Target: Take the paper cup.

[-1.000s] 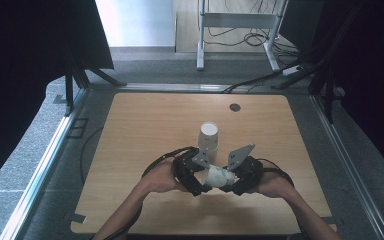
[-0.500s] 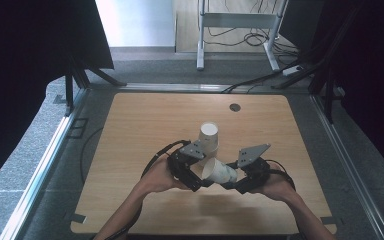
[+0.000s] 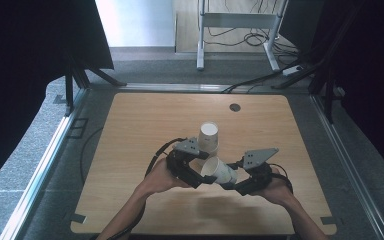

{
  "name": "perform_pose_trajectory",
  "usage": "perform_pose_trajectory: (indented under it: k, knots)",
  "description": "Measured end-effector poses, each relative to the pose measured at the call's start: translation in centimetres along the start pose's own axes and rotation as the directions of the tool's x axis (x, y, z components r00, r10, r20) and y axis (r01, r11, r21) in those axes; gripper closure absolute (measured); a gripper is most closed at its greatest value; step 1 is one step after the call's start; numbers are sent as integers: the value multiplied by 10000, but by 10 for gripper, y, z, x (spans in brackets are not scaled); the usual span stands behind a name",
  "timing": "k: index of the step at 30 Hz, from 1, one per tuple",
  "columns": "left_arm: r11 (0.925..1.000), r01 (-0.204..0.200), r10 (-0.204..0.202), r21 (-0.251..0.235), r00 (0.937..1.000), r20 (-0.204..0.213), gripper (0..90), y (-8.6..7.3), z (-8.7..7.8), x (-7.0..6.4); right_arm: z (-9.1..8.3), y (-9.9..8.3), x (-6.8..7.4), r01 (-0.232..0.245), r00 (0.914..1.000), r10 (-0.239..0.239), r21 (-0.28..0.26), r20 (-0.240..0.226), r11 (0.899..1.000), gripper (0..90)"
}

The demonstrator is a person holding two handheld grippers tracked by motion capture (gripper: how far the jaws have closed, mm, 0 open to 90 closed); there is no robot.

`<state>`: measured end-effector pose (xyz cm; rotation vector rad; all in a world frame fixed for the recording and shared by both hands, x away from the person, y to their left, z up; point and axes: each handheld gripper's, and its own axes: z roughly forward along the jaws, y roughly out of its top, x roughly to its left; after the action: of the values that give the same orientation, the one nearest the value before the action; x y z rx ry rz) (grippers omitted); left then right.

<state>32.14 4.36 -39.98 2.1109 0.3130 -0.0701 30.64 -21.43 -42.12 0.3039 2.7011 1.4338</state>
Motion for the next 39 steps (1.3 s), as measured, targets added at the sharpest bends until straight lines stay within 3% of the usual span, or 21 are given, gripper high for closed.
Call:
perform_pose_trajectory:
  k: [8, 15, 28, 39]
  knots:
    - [9998, -113, 121, -153, 9986, 513, 189, 0, 6, 1, 1, -2, 1, 133, 9998, -135, -133, -131, 9998, 367]
    - [9993, -230, 248, -306, 9980, 585, 287, 0, 5, 0, 2, -3, -1, 123, 9992, -131, -211, -380, 9997, 365]
    - [9988, -464, 470, -169, 9982, 373, 334, 1, 4, -2, 6, -5, -4, -15, 9985, 6, -167, -552, 9999, 348]
    - [9966, -731, 737, 390, 9972, -146, 330, 7, 0, -3, 8, -7, -6, -277, 9996, 277, 64, 99, 9996, 194]
